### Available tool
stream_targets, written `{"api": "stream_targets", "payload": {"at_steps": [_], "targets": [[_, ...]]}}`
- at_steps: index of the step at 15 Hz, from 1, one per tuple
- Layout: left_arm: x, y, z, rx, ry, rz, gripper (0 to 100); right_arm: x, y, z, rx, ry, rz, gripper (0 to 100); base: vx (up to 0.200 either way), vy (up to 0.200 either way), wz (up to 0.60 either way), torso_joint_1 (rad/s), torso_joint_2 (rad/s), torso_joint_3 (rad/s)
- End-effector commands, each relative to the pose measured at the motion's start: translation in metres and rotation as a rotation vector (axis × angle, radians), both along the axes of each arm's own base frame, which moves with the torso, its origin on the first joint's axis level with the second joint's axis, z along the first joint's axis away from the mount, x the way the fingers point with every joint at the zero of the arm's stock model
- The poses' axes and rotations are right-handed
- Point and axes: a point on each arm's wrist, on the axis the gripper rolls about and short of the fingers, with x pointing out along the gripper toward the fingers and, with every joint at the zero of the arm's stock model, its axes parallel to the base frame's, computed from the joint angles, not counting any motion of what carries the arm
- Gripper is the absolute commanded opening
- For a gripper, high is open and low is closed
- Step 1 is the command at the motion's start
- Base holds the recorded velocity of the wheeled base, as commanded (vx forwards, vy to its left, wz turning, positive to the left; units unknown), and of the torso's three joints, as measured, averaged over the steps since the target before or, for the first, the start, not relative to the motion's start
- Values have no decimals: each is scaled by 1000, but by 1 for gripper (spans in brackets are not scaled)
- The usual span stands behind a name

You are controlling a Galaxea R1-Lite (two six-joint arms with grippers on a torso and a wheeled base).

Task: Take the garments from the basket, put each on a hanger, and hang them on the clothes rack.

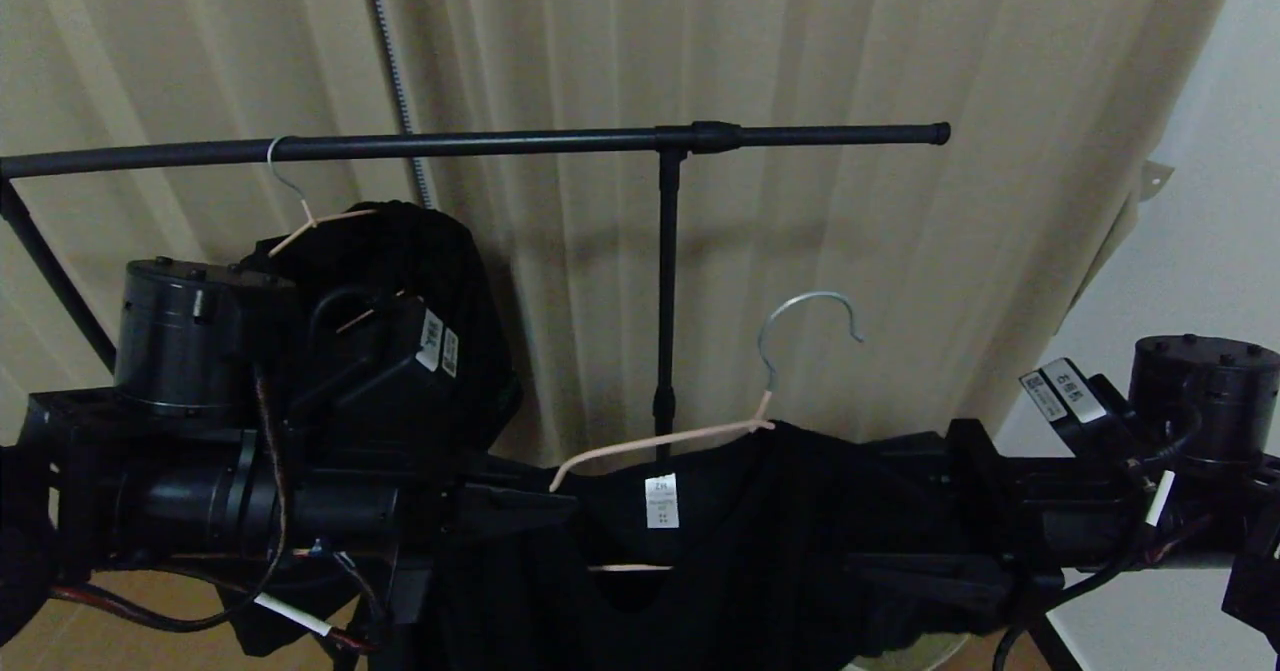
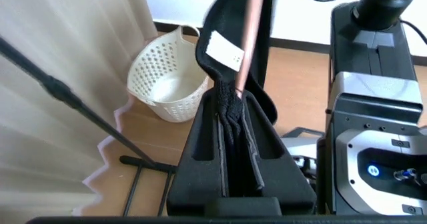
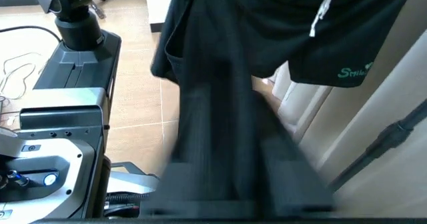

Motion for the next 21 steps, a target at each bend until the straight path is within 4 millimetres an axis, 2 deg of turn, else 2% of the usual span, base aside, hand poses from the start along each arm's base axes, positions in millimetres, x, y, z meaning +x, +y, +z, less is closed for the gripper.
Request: {"api": "stream_targets", "payload": {"at_steps": [1, 5, 6, 11, 13, 18, 21], "targets": [[-9, 11, 5, -12, -19, 25, 0, 3, -9, 3, 8, -24, -36, 100, 0, 0, 0, 0, 0, 0], [-21, 30, 6, -44, -19, 34, 0, 9, -18, 4, 21, -67, -74, 100, 0, 0, 0, 0, 0, 0], [-28, 40, 7, -51, -30, 63, 0, 12, -18, -1, 16, -51, -77, 100, 0, 0, 0, 0, 0, 0], [-43, 60, 10, -95, -36, 104, 0, 19, -21, -8, 8, -28, -95, 100, 0, 0, 0, 0, 0, 0], [-52, 69, 14, -122, -43, 123, 0, 25, -20, -19, -3, 10, -99, 100, 0, 0, 0, 0, 0, 0], [-60, 71, 14, -135, -33, 128, 0, 44, -22, -43, -13, 40, -125, 100, 0, 0, 0, 0, 0, 0], [-60, 71, 15, -138, -30, 129, 0, 51, -21, -52, -14, 46, -128, 100, 0, 0, 0, 0, 0, 0]]}}
